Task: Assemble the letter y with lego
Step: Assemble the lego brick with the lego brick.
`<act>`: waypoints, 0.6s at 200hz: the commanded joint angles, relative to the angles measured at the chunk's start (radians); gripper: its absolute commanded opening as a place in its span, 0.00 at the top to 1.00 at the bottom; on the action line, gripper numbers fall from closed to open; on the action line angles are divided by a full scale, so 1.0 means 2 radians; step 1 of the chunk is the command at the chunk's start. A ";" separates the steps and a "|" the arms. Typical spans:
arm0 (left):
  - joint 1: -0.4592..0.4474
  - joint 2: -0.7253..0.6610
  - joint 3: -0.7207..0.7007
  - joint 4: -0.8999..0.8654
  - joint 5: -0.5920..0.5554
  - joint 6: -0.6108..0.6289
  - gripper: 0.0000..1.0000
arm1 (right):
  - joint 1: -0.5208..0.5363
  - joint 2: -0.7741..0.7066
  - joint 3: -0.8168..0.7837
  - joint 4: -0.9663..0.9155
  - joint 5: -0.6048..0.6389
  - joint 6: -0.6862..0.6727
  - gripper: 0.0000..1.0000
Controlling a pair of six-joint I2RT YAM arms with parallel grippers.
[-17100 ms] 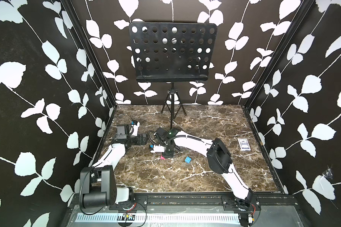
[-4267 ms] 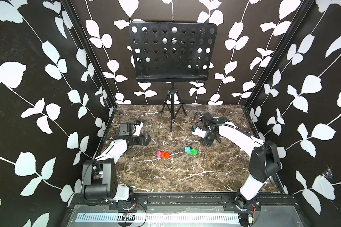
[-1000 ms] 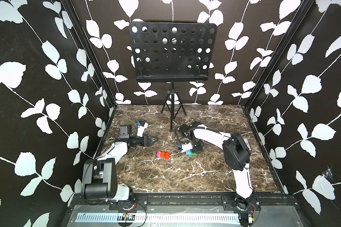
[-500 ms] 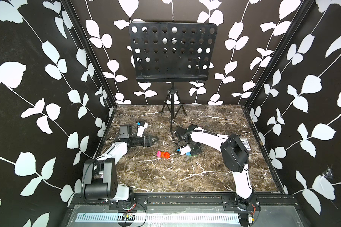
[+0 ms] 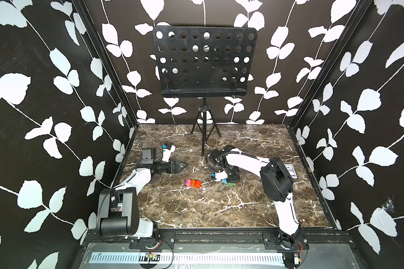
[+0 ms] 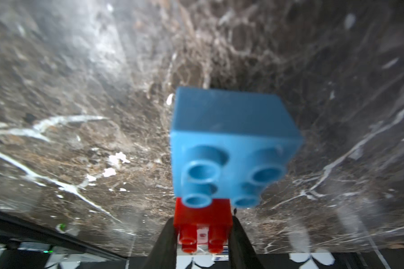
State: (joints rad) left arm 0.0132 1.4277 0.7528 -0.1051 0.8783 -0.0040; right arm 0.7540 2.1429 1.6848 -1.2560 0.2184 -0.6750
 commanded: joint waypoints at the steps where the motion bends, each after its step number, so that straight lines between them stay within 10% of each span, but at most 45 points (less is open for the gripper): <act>1: 0.001 -0.004 -0.004 0.000 0.004 0.003 0.08 | -0.012 0.044 -0.011 0.007 -0.039 0.038 0.89; 120: -0.011 0.003 -0.003 0.003 0.000 0.002 0.10 | -0.038 -0.016 -0.043 0.010 -0.030 0.041 0.88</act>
State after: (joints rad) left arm 0.0097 1.4284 0.7528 -0.1047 0.8780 -0.0044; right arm 0.7280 2.1304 1.6600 -1.2579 0.2092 -0.6178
